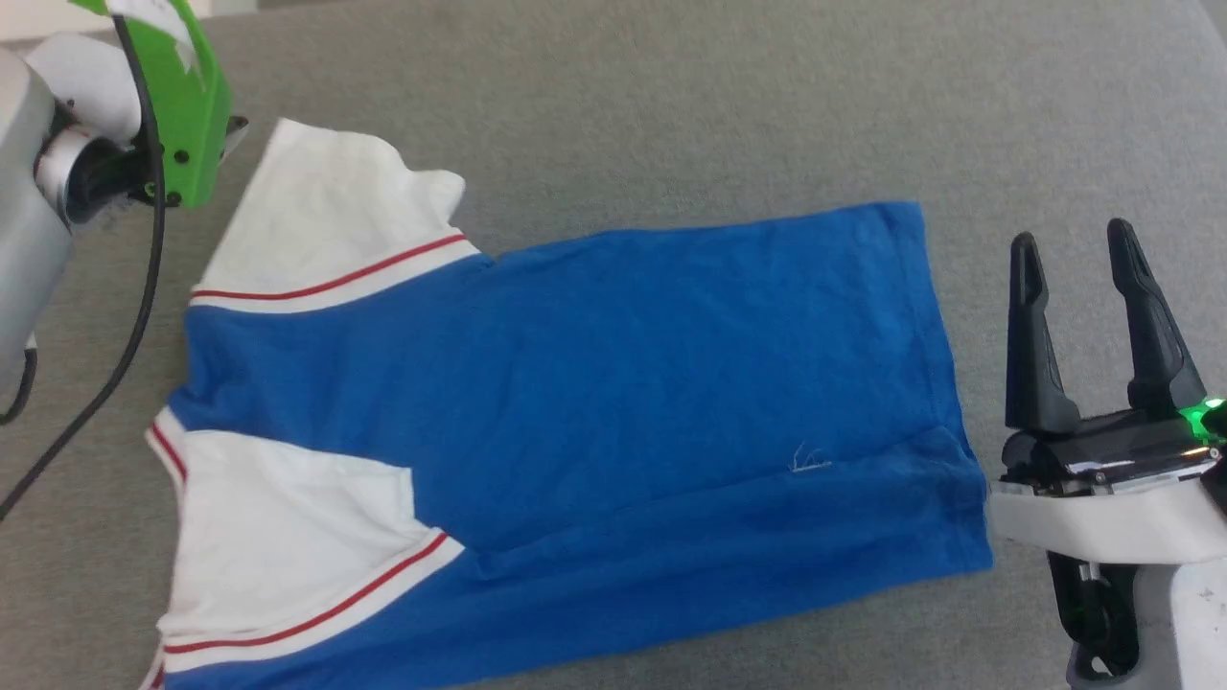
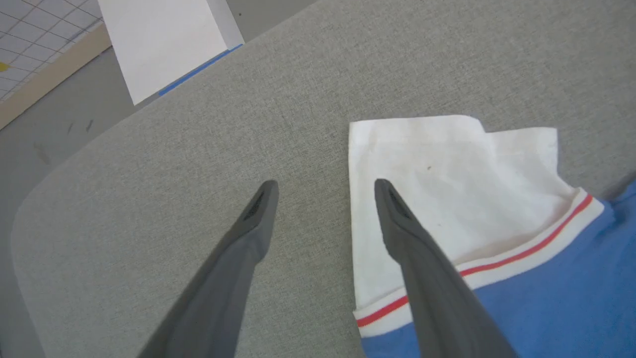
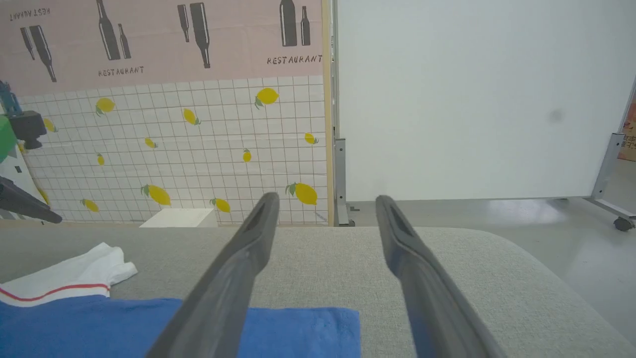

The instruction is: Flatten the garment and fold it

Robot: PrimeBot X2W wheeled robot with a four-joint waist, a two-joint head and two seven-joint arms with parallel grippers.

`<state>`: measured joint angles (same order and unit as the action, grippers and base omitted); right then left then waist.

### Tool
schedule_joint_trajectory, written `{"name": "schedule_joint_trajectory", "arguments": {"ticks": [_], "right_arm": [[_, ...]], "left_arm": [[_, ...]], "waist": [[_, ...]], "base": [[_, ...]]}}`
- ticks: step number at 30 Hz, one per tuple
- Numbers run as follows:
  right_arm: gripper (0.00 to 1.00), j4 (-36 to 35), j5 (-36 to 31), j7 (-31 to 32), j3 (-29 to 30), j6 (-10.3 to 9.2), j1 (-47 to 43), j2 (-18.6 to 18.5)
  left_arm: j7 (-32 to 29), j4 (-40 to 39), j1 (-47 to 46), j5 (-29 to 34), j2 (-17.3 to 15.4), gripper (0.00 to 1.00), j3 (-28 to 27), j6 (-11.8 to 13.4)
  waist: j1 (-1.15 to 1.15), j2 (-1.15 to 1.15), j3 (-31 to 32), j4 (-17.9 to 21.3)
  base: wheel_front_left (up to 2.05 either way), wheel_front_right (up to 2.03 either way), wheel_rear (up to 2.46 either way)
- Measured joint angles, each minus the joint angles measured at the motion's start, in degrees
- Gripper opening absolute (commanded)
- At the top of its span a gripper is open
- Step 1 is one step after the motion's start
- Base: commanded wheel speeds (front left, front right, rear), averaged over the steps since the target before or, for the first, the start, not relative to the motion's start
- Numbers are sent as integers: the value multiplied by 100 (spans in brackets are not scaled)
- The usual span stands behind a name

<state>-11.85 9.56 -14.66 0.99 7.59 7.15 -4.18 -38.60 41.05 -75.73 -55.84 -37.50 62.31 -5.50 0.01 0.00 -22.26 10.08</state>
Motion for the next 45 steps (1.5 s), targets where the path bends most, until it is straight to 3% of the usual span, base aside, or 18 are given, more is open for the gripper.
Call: {"name": "schedule_joint_trajectory", "arguments": {"ticks": [5,15,17,18,27,33,37,40,45], "right_arm": [[100,-5,-25,0,-73,0,115,36],[100,170,-156,0,-134,0,234,77],[100,218,-169,-1,-131,0,234,86],[100,248,-181,-1,-129,0,234,86],[100,487,-261,-2,-123,0,385,-260],[100,739,-288,276,-185,0,822,-1045],[100,924,18,1128,-575,0,1305,-1692],[100,1323,578,2405,-1328,0,1740,-2399],[100,1785,1720,3984,-2342,0,2482,-3284]], "left_arm": [[-775,118,-311,-98,66,100,71,-24],[-1462,146,-714,80,53,100,455,-104],[-1471,119,-714,80,5,9,493,-121],[-1469,114,-703,54,-5,0,494,-132],[-938,124,-277,-82,78,0,491,-155],[-455,-21,73,-277,134,0,521,-162],[-278,-375,99,-368,157,0,576,-176],[-185,-690,111,-385,149,0,683,-176],[-66,-1049,116,-414,148,0,826,-177]], "waist": [[0,0,-447,236],[0,0,-1033,596],[0,0,-1035,626],[0,0,-1019,630],[0,0,-628,480],[0,0,-167,273],[-1,0,109,106],[-1,0,260,-76],[-1,0,393,-356]], "base": [[0,0,0],[0,0,0],[0,0,0],[0,0,0],[0,0,0],[0,0,0],[0,0,0],[0,0,0],[0,0,0]]}}
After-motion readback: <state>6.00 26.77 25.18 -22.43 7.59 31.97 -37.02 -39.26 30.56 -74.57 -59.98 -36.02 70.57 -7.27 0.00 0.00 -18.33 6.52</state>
